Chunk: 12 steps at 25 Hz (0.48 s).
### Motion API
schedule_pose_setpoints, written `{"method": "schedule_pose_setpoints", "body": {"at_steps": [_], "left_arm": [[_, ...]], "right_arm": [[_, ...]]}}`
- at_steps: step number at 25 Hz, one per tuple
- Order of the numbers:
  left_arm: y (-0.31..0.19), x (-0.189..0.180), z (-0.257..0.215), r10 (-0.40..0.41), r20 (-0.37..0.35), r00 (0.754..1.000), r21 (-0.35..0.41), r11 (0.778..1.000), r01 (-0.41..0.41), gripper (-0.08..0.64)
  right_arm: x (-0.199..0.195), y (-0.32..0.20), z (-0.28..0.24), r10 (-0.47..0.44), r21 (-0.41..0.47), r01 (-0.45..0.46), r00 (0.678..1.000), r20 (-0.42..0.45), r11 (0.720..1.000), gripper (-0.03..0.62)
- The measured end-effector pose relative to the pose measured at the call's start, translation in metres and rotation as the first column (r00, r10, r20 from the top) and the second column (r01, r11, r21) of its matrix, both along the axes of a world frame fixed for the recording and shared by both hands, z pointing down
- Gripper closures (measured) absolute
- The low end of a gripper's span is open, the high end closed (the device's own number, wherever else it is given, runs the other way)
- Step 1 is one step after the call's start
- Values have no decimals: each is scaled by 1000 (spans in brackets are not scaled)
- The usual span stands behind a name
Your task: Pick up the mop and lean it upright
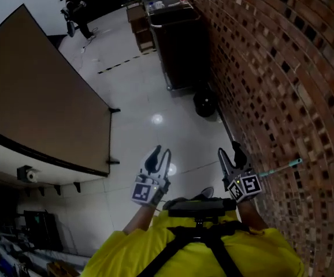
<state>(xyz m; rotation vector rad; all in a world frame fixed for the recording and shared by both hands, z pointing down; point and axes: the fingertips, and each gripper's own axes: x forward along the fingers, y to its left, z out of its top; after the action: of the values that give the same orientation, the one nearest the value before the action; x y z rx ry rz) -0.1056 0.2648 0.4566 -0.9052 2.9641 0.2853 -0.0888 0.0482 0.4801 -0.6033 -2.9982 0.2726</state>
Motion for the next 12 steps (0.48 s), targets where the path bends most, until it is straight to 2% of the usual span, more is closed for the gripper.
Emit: {"method": "schedule_pose_setpoints", "body": {"at_steps": [2,4,6,7,9,10,11,12], "left_arm": [[-34,-32,5,104,-32,994,9,995,-104,439],[-71,-57,6,198,-46,979,23,980,-197,487],[-114,-79,8,302,-45,952,6,953,-303,503],[-137,-89,11,360,-49,932,-9,933,-361,503],[-181,-107,18,462,-61,885,-27,885,-465,520],[-204,-114,23,509,-65,858,-30,859,-511,523],[-230,-119,25,562,-67,825,-33,825,-564,523],[-257,-123,26,624,-65,779,-39,778,-627,523]], "right_arm": [[-12,-29,0,120,-8,-120,993,0,993,354],[-19,-61,2,227,-11,-227,974,-8,974,354],[-20,-97,3,338,-2,-338,941,-17,941,354],[-16,-115,6,403,4,-403,915,-26,915,354],[-2,-153,17,533,8,-533,844,-58,846,354],[7,-174,22,597,8,-598,799,-73,802,354],[19,-195,26,665,6,-667,742,-86,745,354],[35,-215,28,737,0,-741,669,-98,672,354]]}}
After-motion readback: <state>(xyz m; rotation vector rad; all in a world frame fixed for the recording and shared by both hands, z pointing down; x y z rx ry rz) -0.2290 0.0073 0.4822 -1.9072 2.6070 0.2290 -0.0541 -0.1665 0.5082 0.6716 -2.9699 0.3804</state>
